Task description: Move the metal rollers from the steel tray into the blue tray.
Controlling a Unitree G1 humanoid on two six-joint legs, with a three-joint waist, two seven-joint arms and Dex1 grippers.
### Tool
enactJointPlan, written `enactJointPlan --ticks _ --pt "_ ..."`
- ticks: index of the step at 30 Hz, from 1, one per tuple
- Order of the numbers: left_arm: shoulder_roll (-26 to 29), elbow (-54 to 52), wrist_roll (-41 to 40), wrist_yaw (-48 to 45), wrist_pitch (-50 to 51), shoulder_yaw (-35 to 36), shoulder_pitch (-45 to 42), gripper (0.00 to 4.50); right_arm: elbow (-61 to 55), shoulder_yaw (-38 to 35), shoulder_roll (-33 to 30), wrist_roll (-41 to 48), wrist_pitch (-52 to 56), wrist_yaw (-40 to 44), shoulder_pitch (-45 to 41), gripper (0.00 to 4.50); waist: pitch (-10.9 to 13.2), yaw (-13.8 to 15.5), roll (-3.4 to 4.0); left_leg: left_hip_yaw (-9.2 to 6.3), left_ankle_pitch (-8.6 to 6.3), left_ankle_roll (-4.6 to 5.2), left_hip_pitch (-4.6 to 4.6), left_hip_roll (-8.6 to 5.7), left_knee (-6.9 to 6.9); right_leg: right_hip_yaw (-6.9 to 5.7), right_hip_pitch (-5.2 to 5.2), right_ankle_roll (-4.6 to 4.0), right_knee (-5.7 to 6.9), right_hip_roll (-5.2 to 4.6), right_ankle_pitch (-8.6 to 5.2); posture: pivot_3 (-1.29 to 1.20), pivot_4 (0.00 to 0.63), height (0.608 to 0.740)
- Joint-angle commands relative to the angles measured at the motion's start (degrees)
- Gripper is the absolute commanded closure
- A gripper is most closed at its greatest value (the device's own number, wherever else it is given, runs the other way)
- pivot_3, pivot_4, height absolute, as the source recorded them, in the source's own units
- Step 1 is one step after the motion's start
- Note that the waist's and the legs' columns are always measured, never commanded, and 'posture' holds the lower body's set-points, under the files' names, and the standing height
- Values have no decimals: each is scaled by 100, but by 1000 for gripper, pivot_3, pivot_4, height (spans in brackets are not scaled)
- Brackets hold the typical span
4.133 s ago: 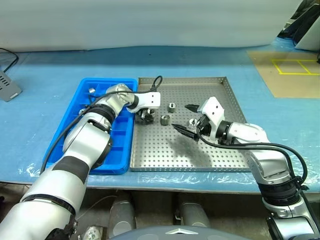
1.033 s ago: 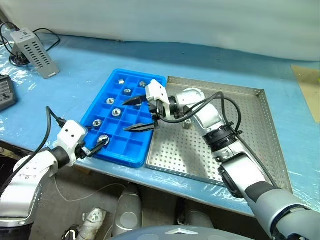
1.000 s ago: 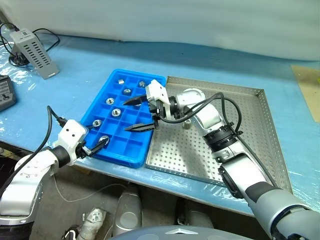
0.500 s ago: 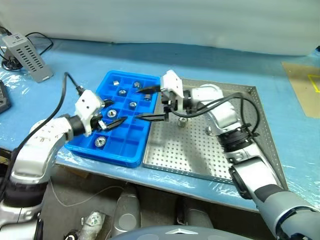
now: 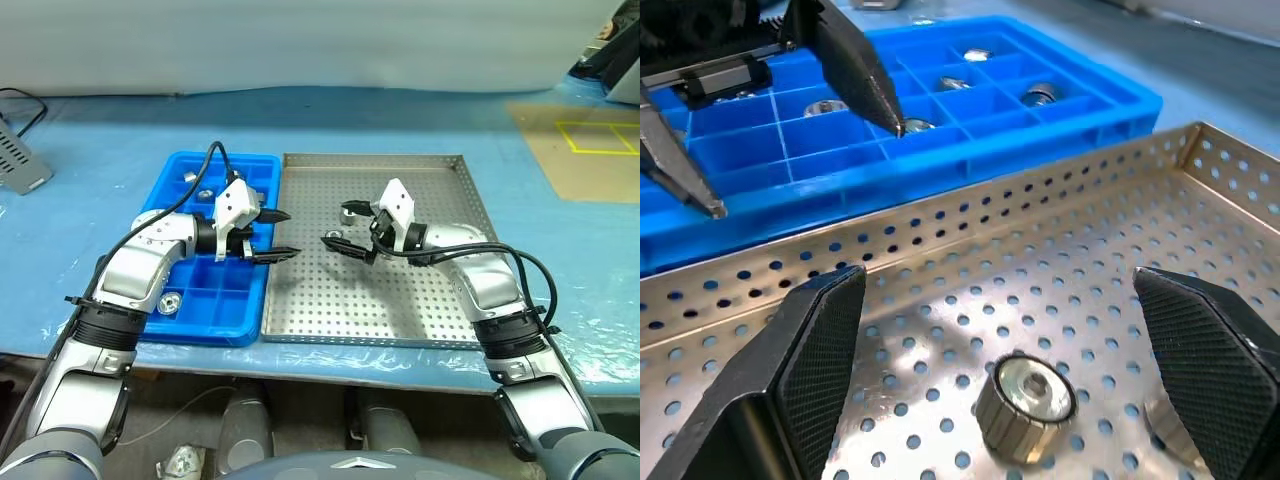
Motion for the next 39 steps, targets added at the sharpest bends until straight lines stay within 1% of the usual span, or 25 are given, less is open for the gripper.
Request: enactJointPlan --ticks 1,5,7,10,14,19,28,32,34,37,38,39 --pt "-51 37 -73 -91 -119 71 -90 722 361 -49 188 -131 -270 -328 -109 0 0 -15 1 0 -7 11 5 0 1 0 5 0 1 0 0 -186 150 740" --pt "-191 -42 -191 1 137 126 -117 722 655 -77 245 -178 -416 -393 -165 0 0 22 1 2 -10 16 -5 0 18 -2 9 -1 -1 -4 0 -187 150 740" --pt "-228 -198 -343 73 428 191 -120 722 770 -105 292 -153 -427 -419 -226 0 0 28 1 4 -11 19 -7 0 26 -2 9 -1 -2 -4 0 -177 150 740" --pt "-172 -336 -209 120 387 105 -38 722 959 -93 339 -199 -530 -442 -234 0 0 30 1 5 -14 22 -8 1 28 -1 9 -1 -2 -4 0 -167 150 740" --pt "-154 -505 -290 239 583 186 54 722 1158 1 418 -166 -560 -341 -175 0 0 33 1 5 -15 25 -5 3 29 -2 13 -1 -2 -4 0 -155 150 740" --pt "-37 -480 -134 261 400 164 269 722 1454 157 552 -298 -710 -310 -153 0 0 27 1 5 -20 32 -3 6 31 -2 13 -1 0 -2 0 -143 150 740" --pt "13 -171 -41 253 119 174 299 722 2026 305 805 -589 -1024 -479 -200 0 0 44 1 5 -22 35 -6 4 34 -4 15 -1 0 -4 0 -129 150 740" --pt "-8 -71 17 264 -22 157 333 722 2074 313 836 -653 -1114 -496 -178 0 0 42 1 5 -22 35 -5 5 33 -4 14 -1 -1 -4 0 -130 150 740" --pt "-18 -67 41 288 -43 143 345 674 2030 285 836 -656 -1129 -514 -151 407 0 43 1 5 -22 35 -5 5 33 -4 15 -1 -1 -4 0 -132 150 740" --pt "-32 -94 56 325 -27 125 342 674 1963 251 821 -649 -1127 -537 -142 1149 0 42 1 5 -22 35 -5 5 33 -4 15 -1 -1 -4 0 -138 150 740" --pt "-37 -107 55 334 -18 121 342 674 1918 239 816 -616 -1119 -508 -128 1544 0 41 1 5 -22 35 -5 5 33 -4 15 -1 -1 -4 0 -138 150 740" --pt "-42 -121 44 333 0 120 344 674 1850 245 804 -584 -1090 -458 -107 1814 0 41 1 5 -22 35 -5 5 33 -4 15 -1 -1 -4 0 -140 150 740"
